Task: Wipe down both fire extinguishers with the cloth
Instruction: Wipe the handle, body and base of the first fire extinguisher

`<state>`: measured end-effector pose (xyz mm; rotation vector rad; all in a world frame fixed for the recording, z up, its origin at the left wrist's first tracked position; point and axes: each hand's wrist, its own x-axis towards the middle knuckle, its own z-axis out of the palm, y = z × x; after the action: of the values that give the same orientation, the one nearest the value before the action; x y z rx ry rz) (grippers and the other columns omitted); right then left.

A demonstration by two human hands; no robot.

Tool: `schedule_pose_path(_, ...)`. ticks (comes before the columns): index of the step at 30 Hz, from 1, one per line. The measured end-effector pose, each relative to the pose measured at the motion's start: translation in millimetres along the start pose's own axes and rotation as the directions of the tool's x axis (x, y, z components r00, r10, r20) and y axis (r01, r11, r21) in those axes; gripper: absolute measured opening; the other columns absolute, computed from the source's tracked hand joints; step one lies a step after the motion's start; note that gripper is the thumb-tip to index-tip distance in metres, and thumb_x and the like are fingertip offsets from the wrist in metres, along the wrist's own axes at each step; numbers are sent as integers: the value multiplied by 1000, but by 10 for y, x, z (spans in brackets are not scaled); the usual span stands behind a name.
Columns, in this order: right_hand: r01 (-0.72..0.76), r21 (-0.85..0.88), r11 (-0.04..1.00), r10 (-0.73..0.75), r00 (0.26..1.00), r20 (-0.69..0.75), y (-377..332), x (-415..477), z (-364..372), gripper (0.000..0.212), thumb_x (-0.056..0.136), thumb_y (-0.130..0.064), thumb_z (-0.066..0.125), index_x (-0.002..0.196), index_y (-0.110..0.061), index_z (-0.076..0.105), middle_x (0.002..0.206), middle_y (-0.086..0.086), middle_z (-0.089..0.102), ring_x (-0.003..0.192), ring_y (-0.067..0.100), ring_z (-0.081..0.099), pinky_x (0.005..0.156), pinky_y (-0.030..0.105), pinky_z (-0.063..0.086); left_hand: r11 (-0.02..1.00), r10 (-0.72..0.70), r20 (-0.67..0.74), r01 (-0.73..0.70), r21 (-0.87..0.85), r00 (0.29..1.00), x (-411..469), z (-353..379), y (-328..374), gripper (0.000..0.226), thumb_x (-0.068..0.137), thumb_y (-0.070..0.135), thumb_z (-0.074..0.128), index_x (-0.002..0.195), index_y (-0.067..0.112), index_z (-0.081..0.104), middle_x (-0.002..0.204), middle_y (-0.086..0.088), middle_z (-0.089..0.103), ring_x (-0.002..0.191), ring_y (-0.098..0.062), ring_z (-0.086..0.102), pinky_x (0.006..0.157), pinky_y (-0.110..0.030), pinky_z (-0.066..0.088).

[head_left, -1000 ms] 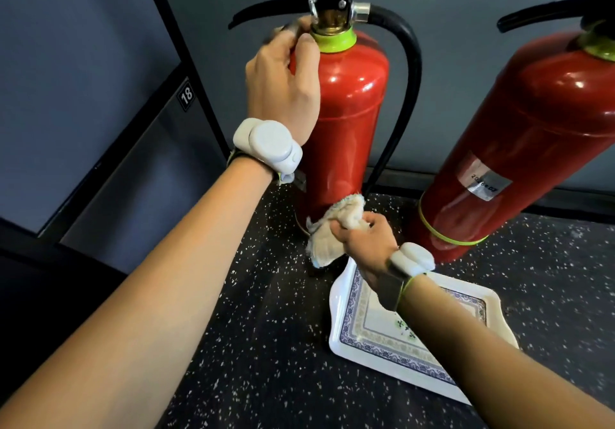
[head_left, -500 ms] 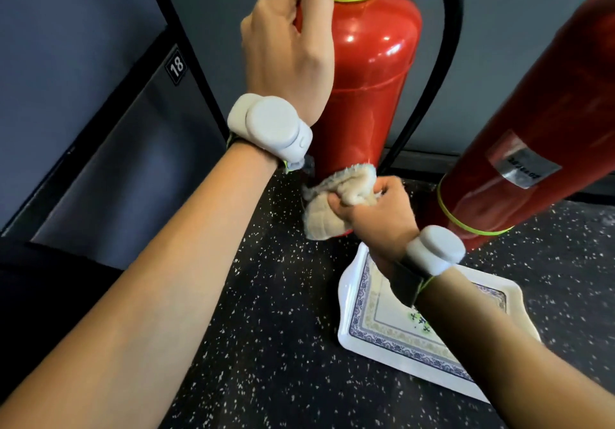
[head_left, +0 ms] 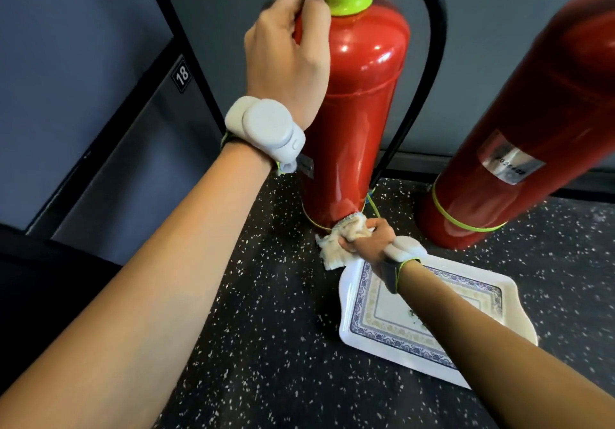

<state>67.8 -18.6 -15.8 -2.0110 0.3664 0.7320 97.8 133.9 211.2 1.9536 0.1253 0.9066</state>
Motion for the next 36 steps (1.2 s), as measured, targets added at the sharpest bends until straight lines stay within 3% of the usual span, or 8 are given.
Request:
schedule_pose_path(4,-23,151,988,18,999,36,-132,-127,-21,59,90,-14,80,134,-6,42,138,9,57,114,22,55,112,36,47,999,-30,15,29,39,999,-79,-61,19,35,102,35,43,114,16,70,97,12,67,95,-5,62,86,-21,46)
schedule_pose_path(10,96,361,928,-56,991,-120,-342,-426,12,45,84,-7,84,115,-10,50,97,5,65,80,12,60,62,15,52,994,-107,-180,105,-24,978,-498,-97,-63,41,104,32,46,134,6,59,133,-4,63,120,-7,58,102,-18,44)
schedule_pose_path(17,295,619,727,-325,943,-68,-1118,-1044,-357,84,49,-33,93,122,-6,64,112,13,77,100,29,78,90,51,63,980,-177,-88,184,72,980,-1088,-258,-320,36,98,40,50,108,6,55,109,-7,59,89,3,55,80,-15,44)
schedule_pose_path(22,511,546,664,-497,847,-189,-1471,-1493,-539,73,48,-47,95,104,-13,64,106,10,78,100,31,77,92,51,62,984,-176,-78,178,13,981,-1129,-291,-180,32,101,46,35,101,18,49,97,-2,63,81,-4,56,74,-19,43)
schedule_pose_path(25,561,473,680,-509,825,-246,-1498,-1505,-539,55,57,-45,99,80,-21,55,77,-2,68,70,15,70,75,33,60,983,-181,-172,185,9,968,-984,-290,-127,13,105,31,43,102,19,47,97,-2,63,75,-1,58,70,-13,42)
schedule_pose_path(28,477,440,761,-412,879,-240,-1338,-1367,-401,58,63,-41,99,71,-23,44,63,-8,57,52,2,52,58,24,48,973,-214,-220,226,33,952,-945,-244,-237,11,99,25,50,105,16,50,104,-6,64,78,-17,61,75,-32,50)
schedule_pose_path(31,272,398,876,-249,962,-109,-1043,-1184,-215,57,54,-44,100,75,-20,52,79,2,71,68,14,62,71,34,59,958,-245,-183,267,106,952,-1086,-196,-403,21,95,26,55,109,11,52,107,-6,62,86,-24,63,82,-44,52)
schedule_pose_path(36,103,408,907,-189,966,176,-942,-1059,-214,29,77,-6,82,101,7,71,91,18,74,76,25,70,74,37,59,920,-336,-9,330,211,942,-1331,-210,-442,28,95,49,57,109,24,60,110,3,62,100,-16,61,91,-37,51)
